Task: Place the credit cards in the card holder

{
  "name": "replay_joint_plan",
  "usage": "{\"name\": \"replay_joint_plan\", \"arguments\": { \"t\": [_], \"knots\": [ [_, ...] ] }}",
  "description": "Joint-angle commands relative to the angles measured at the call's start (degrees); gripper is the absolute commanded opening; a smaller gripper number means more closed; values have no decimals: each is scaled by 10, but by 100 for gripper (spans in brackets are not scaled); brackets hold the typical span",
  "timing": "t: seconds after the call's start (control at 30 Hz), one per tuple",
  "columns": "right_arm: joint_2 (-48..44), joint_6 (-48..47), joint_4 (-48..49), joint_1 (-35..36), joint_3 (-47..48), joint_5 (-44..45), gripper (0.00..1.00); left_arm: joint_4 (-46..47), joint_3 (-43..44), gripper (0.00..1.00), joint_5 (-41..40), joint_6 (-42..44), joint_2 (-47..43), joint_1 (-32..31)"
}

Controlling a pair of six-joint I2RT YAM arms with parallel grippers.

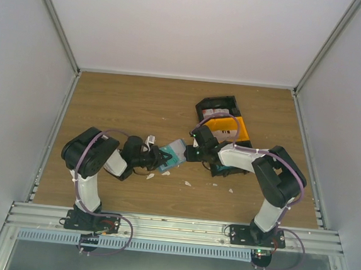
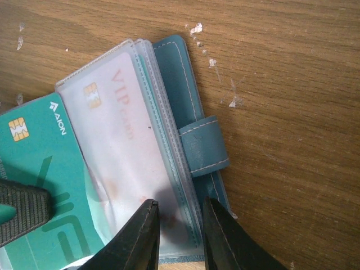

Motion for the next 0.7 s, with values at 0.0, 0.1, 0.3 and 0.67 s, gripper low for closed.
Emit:
{"name": "replay_joint_plan", "arguments": {
  "t": [0.0,0.1,0.3,0.67],
  "knots": [
    [17,6,-49,9,-21,-3,22,-11,-24,0,-23,-22,-15,-1],
    [18,7,-49,9,-22,-2,22,-21,-31,0,-18,-48,-22,-1],
    [17,8,-46,9,-21,-4,22,-34,-25,0,-16,-58,-25,-3],
    [15,5,-46,9,-23,-5,22,-21,20,0,25,-36,43,-3]
  ]
}}
